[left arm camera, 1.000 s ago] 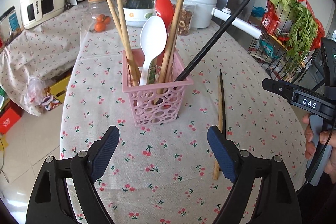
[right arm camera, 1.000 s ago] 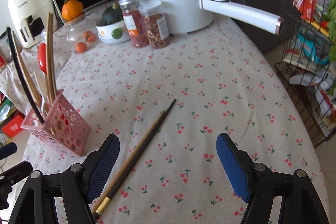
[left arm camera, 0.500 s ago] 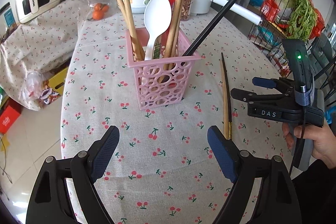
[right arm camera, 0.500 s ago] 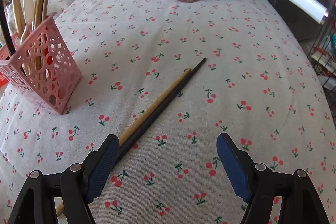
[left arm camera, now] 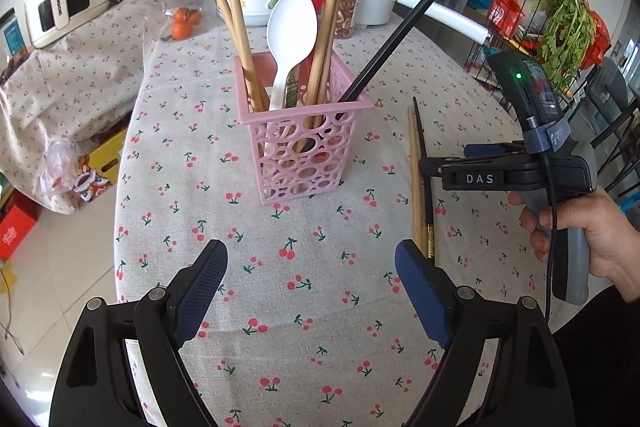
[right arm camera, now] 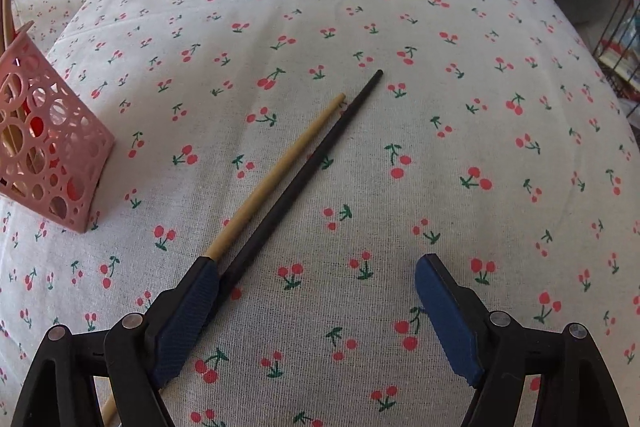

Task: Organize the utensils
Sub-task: 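Close the right gripper on the last black chopstick while the left grasps the last wooden chopstick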

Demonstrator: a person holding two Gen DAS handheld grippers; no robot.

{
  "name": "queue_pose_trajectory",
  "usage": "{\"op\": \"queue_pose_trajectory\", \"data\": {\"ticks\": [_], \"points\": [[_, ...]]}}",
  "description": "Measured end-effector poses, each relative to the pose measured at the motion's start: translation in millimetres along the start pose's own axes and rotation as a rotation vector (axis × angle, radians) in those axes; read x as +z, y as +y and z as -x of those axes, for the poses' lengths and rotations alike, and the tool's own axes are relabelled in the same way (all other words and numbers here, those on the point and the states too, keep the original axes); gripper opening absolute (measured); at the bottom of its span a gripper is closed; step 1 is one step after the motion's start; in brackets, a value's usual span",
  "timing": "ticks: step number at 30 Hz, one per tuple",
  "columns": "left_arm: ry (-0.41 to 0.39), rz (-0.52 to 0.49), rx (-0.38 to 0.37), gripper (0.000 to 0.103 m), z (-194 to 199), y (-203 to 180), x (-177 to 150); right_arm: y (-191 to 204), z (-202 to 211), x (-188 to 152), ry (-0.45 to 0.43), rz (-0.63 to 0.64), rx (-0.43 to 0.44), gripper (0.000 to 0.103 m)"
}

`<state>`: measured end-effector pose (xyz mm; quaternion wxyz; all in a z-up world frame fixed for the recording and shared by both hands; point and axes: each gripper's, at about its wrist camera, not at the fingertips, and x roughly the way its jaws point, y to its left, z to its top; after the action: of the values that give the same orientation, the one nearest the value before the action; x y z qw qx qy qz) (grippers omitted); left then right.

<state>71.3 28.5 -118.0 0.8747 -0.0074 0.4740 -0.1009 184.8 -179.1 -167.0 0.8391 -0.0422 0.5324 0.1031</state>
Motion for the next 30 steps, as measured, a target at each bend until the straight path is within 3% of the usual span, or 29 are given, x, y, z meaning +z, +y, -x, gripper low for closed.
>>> {"op": "queue_pose_trajectory", "data": {"ticks": [6, 8, 10, 12, 13, 16, 22, 26, 30], "points": [[-0.006, -0.020, 0.012, 0.088, -2.7, -7.7, 1.6, 4.4, -8.6, 14.7, 0.008, 0.001, -0.070, 0.079], [-0.011, -0.025, 0.009, 0.088, -3.3, -11.1, 3.4, -1.1, -7.1, 18.9, 0.006, -0.023, -0.073, 0.067], [-0.013, -0.042, 0.006, 0.088, -3.7, -17.6, 4.8, -5.8, -4.3, 20.7, 0.009, -0.024, -0.071, 0.041], [-0.019, -0.065, 0.007, 0.088, -3.9, -24.9, 5.0, -11.7, -1.9, 20.2, 0.021, -0.019, -0.062, 0.021], [-0.021, -0.078, 0.010, 0.088, -4.6, -28.6, 5.3, -15.1, -0.8, 18.8, 0.029, -0.024, -0.050, 0.017], [-0.024, -0.111, 0.009, 0.088, -8.1, -41.6, 4.9, -26.7, 3.0, 13.8, 0.058, -0.040, -0.023, 0.009], [0.018, -0.181, -0.016, 0.086, -31.4, -84.5, 10.6, -61.5, 22.5, 3.7, 0.057, -0.115, -0.007, 0.004], [0.047, -0.224, -0.022, 0.070, -53.6, -113.9, 23.3, -83.3, 42.0, 2.1, 0.025, -0.169, 0.031, 0.004], [0.068, -0.159, -0.012, 0.038, -83.9, -124.3, 45.9, -97.8, 55.8, 3.0, 0.008, -0.202, 0.075, 0.004]]}}
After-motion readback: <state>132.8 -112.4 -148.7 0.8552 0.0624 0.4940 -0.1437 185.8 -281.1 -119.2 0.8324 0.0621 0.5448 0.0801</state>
